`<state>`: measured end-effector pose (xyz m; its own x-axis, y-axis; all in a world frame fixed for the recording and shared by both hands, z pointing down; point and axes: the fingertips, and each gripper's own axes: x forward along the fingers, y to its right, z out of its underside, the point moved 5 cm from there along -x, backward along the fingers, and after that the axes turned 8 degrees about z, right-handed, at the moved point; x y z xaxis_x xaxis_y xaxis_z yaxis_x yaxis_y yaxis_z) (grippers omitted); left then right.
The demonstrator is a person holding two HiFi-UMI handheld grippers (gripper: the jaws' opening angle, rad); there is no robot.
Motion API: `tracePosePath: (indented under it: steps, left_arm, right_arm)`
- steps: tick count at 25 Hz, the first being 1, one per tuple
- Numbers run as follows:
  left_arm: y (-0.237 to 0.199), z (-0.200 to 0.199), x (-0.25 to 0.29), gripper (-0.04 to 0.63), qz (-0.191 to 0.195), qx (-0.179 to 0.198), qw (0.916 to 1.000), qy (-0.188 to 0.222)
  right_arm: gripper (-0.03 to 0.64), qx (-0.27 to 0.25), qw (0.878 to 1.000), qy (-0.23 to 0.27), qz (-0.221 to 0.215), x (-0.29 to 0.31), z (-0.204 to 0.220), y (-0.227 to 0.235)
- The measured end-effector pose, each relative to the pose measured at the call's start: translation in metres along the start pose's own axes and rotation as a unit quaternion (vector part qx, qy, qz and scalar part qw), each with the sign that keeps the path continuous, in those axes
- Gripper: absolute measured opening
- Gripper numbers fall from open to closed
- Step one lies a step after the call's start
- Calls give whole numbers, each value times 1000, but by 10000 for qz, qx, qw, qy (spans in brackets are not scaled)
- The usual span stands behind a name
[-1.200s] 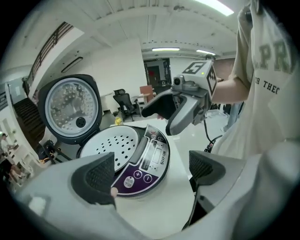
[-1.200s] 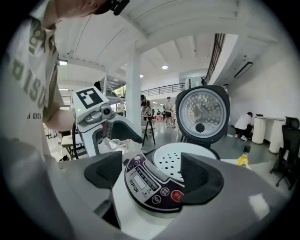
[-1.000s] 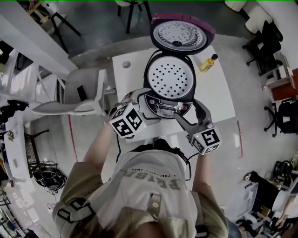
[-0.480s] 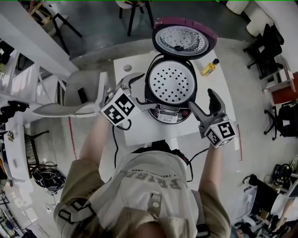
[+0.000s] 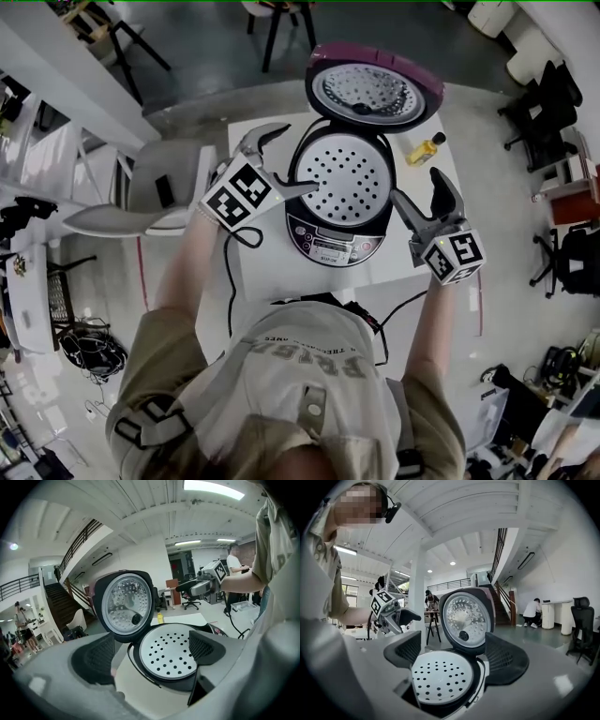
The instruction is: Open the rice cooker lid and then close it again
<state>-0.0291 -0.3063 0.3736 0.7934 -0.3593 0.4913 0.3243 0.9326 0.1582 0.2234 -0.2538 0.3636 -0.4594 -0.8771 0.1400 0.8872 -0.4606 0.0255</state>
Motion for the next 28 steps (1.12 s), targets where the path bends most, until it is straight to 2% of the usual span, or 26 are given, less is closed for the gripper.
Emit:
tracePosePath:
  steps: [15, 28]
  left_arm:
    - [-91, -13, 42, 509, -508, 55, 9986, -160]
    - [-129, -34, 63, 511, -490, 411, 9976, -269]
  right_arm:
    - [417, -248, 9996, 31, -142, 72, -18, 63]
    - [440, -611, 9969, 125, -488, 112, -40, 83]
